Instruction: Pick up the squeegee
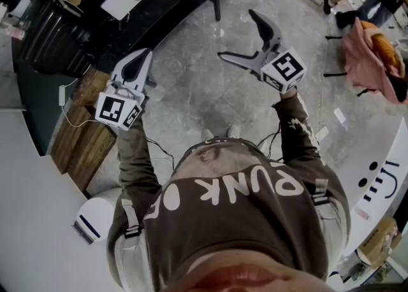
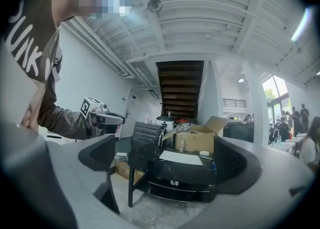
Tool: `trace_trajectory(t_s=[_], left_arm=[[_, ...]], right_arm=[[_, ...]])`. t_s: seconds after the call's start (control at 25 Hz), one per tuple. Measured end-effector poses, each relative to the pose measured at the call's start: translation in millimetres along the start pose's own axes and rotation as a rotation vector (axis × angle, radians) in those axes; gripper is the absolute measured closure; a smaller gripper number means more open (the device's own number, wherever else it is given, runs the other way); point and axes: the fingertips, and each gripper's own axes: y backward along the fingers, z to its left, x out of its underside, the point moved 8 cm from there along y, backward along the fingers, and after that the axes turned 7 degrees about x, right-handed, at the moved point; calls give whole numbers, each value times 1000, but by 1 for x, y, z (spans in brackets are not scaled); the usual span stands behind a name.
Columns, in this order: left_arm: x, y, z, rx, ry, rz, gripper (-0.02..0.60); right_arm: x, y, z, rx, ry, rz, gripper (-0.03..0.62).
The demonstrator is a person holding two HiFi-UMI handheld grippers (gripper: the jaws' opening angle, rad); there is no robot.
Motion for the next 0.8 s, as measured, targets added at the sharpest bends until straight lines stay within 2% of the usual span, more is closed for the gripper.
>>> trace_trajectory(t_s=[0.36,0.8], left_arm=[[-6,-13,-17,-10,-10,12,580],[-11,-43,-59,-26,-8,38,580]], right_arm=[[3,18,-11,-2,-1,-8,0],[14,52,-36,-25,-16,-19,0]])
